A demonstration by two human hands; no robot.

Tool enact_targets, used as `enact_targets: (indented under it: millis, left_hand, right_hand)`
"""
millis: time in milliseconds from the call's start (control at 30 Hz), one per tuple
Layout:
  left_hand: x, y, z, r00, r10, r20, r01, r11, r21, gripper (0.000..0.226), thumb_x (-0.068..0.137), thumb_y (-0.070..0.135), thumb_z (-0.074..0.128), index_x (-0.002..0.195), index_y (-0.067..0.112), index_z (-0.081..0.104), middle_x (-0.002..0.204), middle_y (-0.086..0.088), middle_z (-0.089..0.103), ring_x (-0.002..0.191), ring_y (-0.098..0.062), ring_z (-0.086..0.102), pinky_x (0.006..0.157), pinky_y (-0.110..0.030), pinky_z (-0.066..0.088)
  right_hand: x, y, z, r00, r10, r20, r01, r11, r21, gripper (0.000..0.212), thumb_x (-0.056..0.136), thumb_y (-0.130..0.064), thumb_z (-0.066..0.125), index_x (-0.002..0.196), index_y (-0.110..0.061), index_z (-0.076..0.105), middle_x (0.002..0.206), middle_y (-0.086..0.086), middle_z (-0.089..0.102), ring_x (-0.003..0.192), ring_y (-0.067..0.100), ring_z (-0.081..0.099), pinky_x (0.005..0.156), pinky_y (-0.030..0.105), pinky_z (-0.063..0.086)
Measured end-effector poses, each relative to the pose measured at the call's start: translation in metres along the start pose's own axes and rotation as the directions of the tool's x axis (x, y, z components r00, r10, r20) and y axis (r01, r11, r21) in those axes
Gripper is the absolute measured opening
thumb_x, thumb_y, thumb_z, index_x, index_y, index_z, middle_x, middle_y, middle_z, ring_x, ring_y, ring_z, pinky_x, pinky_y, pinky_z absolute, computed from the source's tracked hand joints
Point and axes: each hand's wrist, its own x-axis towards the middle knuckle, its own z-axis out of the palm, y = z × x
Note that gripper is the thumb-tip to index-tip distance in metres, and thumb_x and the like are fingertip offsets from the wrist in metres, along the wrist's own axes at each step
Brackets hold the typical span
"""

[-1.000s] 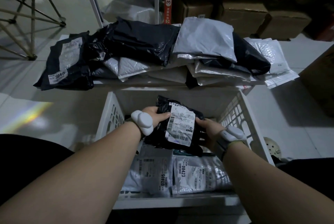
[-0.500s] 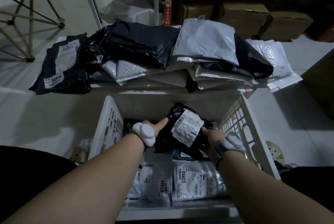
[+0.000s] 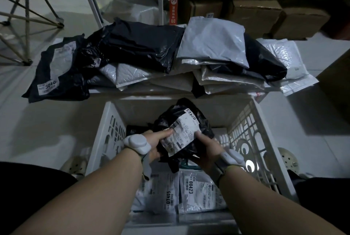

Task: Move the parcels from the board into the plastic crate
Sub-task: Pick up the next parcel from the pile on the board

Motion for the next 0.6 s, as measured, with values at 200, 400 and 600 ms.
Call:
enact_targets:
  millis: [200,400,600]
  left_hand:
    - [0.001,0.000,-0.019,0.998,-0.059,0.012,0.054,0.965,0.257,0.016,0.092,0.012,0.056,0.102,0.003,0.066,0.110,-0.015,0.066,0.085,-0.025,0.066,0.090,-0.040,0.046]
    - [0.034,-0.022,-0.051,0.986,-0.154,-0.058,0.163,0.890,0.426,0.065,0.057,0.056,0.082,0.103,0.013,0.069,0.122,-0.008,0.065,0.115,-0.031,0.060,0.106,-0.047,0.041]
    - [0.019,-0.010,-0.030,0.979,-0.026,-0.200,0.150,0.757,0.635,0.027,0.100,0.031,0.044,0.100,0.009,0.058,0.095,-0.010,0.061,0.082,-0.028,0.056,0.089,-0.036,0.045]
  right_hand:
    - [0.021,-0.003,-0.030,0.996,0.021,-0.088,-0.021,1.000,0.001,0.066,0.073,-0.063,0.065,0.119,-0.016,0.064,0.119,0.010,0.067,0.110,0.032,0.063,0.088,0.044,0.053]
    - [0.013,-0.015,-0.035,0.961,-0.042,-0.274,-0.188,0.628,-0.755,0.015,0.093,-0.025,0.059,0.081,-0.022,0.051,0.124,0.011,0.055,0.129,0.029,0.047,0.095,0.028,0.038]
    - [0.028,-0.004,-0.047,0.892,-0.300,-0.338,0.002,0.750,-0.661,0.018,0.087,-0.004,0.057,0.097,-0.018,0.050,0.085,0.009,0.057,0.075,0.022,0.054,0.064,0.026,0.049]
